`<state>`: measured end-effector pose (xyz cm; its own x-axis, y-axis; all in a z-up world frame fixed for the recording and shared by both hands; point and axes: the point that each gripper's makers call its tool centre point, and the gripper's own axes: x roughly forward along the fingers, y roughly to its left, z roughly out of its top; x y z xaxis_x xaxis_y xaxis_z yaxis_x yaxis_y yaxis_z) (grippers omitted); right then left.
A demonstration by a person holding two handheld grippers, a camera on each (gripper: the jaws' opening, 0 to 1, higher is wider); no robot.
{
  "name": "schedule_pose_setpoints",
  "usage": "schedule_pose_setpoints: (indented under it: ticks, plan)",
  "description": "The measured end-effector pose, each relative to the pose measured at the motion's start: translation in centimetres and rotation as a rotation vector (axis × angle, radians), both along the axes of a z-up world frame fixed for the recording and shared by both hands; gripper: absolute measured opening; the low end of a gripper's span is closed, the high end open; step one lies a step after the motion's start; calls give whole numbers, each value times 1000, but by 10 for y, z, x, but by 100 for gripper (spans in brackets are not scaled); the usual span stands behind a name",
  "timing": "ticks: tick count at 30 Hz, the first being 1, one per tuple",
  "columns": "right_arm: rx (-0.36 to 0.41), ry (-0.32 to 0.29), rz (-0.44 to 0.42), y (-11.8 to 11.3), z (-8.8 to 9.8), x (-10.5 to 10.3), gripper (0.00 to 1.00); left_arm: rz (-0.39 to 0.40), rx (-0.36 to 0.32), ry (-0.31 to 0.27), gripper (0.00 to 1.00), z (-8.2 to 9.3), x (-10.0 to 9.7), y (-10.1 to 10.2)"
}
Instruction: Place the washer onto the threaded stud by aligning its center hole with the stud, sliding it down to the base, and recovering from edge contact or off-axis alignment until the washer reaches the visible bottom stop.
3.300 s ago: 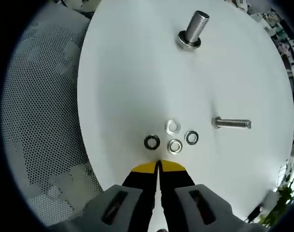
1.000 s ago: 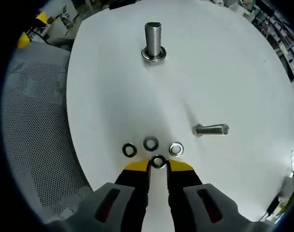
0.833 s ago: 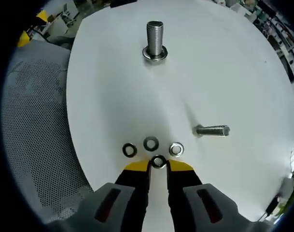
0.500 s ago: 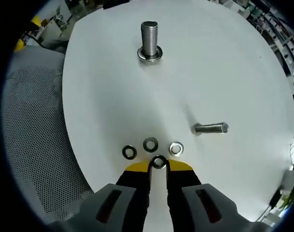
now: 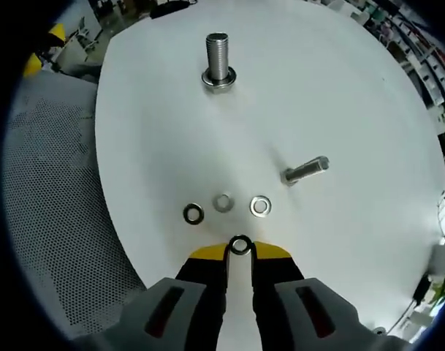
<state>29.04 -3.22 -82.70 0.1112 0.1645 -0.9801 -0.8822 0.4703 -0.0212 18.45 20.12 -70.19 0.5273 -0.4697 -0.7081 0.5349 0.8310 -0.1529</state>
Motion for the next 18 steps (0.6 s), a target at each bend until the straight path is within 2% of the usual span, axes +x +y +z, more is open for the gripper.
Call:
schedule_pose_setpoints:
  ticks: [4, 9, 18]
  plan:
    - [19, -18, -5, 2, 8, 4, 13, -8, 3, 0, 19, 0, 0, -1]
    - [70, -60, -34, 11, 27, 19, 13, -9, 2, -2, 20, 0, 0, -1]
    - [89, -127, -1, 25, 54, 43, 13, -9, 7, -2, 22, -1, 0, 0]
